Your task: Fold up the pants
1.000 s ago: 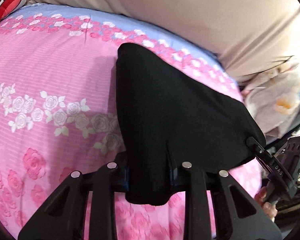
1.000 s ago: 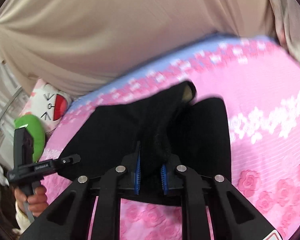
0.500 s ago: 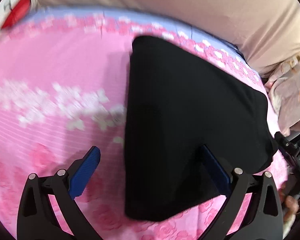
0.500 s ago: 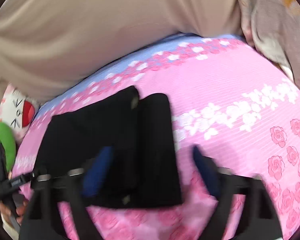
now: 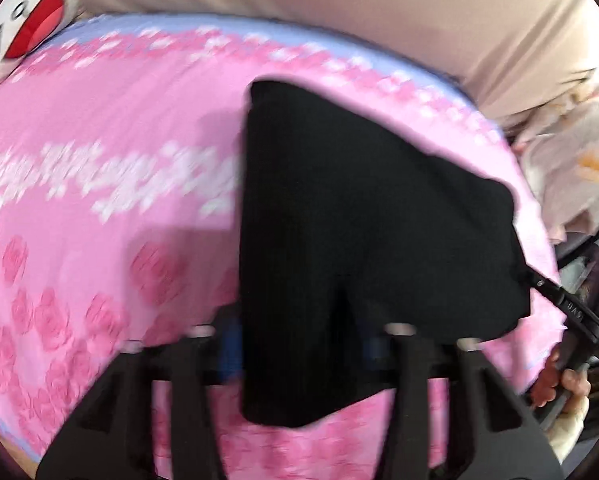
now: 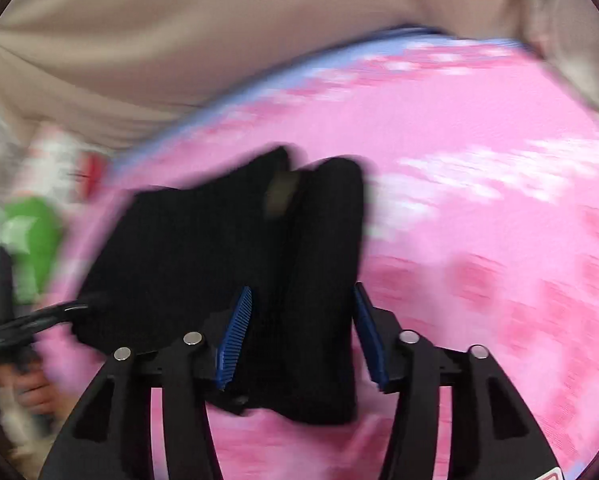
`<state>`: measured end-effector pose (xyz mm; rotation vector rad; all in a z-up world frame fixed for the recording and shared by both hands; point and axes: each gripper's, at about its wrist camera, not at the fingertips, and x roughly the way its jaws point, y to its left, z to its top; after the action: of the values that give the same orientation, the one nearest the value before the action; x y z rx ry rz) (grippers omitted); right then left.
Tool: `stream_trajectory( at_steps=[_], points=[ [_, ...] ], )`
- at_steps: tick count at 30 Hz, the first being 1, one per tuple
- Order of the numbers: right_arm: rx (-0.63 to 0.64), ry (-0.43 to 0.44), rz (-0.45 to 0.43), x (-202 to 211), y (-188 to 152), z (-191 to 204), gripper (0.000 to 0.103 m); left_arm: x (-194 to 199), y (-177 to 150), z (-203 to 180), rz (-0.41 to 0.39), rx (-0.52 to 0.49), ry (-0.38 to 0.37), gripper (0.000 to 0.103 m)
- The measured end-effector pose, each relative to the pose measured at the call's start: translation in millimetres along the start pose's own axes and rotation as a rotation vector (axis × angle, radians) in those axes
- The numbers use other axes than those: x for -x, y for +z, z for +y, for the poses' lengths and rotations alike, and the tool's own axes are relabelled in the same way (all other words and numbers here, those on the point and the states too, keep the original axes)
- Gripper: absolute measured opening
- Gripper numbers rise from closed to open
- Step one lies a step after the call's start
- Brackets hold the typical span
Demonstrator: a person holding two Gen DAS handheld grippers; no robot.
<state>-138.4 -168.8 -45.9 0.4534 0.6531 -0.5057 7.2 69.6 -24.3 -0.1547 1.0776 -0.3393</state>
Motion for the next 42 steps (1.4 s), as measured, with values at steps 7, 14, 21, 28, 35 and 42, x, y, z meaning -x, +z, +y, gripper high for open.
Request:
stream_trajectory(
  at_steps=[7, 14, 21, 28, 35, 42],
  points=[
    [0.051, 0.12, -0.134, 28, 34, 29, 0.077, 48, -5, -12, -0.24, -0.033, 0.205, 0.089],
    [0.11, 0.098, 0.01, -55, 33, 62, 0.038, 56, -5, -17, -0.28, -0.051, 0.304, 0.093],
    [0.222, 0.095, -0.168, 34, 61, 83, 0.017, 61, -6, -22, -0.295, -0.065, 0.322, 0.094],
    [0.028, 0.033, -0.036, -20, 42, 8, 0.039, 29, -8, -25, -0.224, -0.077, 0.329, 0.096],
    [0.132, 0.116, -0.109, 35, 27, 39, 0.017, 14, -10, -30, -0.204, -0.089, 0.338, 0.096],
    [0.062, 0.067, -0.042, 22, 35, 24, 0.011, 10, -13, -29, -0.185, -0.1, 0.336, 0.097]
  ],
)
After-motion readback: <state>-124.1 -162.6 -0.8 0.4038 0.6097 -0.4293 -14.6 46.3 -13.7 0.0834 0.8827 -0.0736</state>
